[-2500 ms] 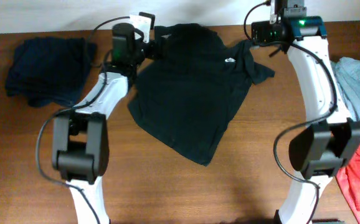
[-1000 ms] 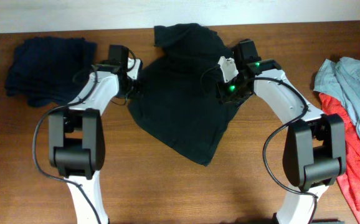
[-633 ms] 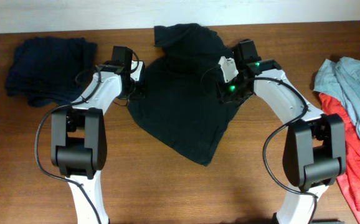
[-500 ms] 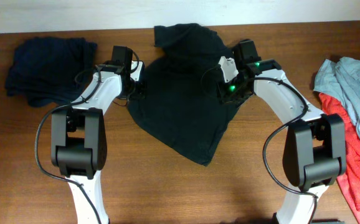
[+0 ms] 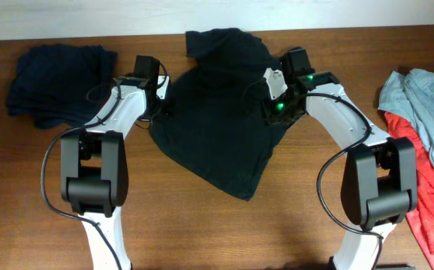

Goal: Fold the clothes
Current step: 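Lower the held shirt onto the table center with both grippers, then pull the shirt's top corners outward with both grippers to flatten it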

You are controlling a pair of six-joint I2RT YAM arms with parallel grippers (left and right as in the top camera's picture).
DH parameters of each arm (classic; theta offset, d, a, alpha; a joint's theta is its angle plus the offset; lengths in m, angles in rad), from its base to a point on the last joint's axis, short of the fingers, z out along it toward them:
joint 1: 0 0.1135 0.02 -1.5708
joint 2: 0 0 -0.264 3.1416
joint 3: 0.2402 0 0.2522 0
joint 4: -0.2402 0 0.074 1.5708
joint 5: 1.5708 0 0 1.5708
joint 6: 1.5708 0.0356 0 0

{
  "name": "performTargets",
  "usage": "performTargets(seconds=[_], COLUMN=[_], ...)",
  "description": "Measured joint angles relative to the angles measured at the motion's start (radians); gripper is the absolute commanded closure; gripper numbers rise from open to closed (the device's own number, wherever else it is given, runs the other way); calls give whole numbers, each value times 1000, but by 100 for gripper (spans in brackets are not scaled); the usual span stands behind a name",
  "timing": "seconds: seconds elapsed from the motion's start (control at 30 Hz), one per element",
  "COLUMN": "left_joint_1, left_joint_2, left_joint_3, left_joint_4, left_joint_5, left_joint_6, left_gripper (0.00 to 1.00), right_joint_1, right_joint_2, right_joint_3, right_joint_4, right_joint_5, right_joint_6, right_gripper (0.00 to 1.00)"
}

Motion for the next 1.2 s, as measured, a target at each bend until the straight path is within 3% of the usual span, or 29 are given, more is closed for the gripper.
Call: performTargets(seconds=[0.7, 1.2], left_joint_1=[1, 1], left_joint_2=[-74, -73], left_joint_3=[0, -53], left_joint_4=[-121, -83], left_joint_5=[-27, -27], left_joint_6=[-12, -68], left_gripper=[100, 99], right_joint_1=[0, -24], right_joint_2=[0, 0], right_joint_3=[0, 0], right_joint_4=[-10, -19], right_joint_5=[29, 49], right_joint_6=[0, 1], right_gripper=[96, 96])
